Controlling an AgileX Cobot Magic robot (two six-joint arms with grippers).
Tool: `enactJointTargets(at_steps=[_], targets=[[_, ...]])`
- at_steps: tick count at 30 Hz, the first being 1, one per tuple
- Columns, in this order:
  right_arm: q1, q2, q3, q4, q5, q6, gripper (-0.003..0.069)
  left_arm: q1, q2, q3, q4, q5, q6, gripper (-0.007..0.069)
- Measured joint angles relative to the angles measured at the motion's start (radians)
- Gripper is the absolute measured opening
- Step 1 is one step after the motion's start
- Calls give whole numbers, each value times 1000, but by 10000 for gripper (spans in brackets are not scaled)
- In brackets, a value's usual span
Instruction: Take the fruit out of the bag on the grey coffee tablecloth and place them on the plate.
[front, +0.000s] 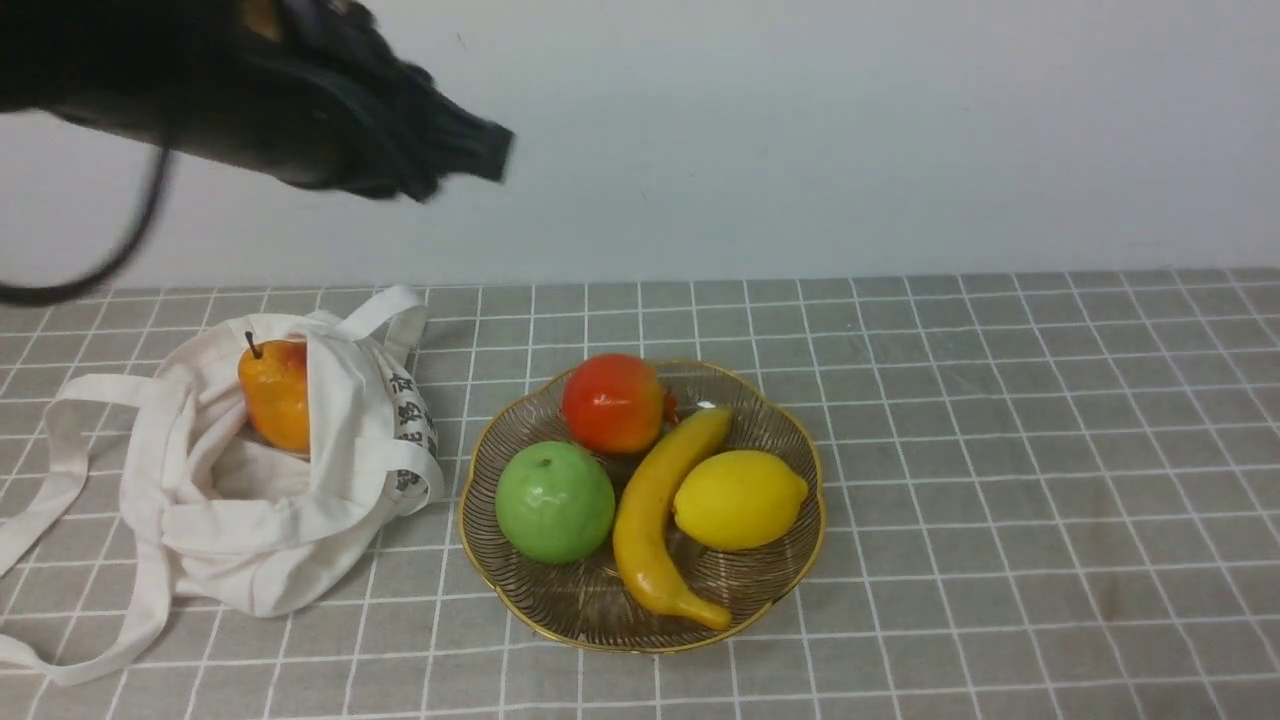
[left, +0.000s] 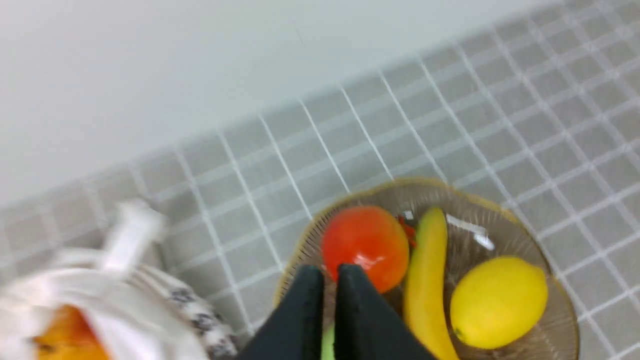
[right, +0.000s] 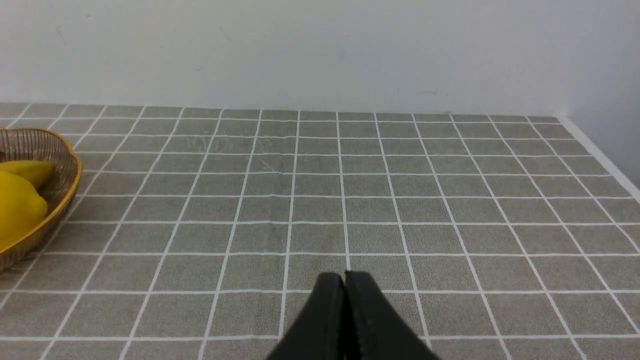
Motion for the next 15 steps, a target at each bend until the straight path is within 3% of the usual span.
enactJointTargets(at_steps=[5,10,15], targets=[[0,0,0,0,0,0,-15,0,-260,108,14,-15,-28,-8],[0,0,0,0,0,0,-15,0,-605,350,18,-120,-144,-8],[0,0,0,0,0,0,-15,0,-816,536,21,-167,-154,-8]])
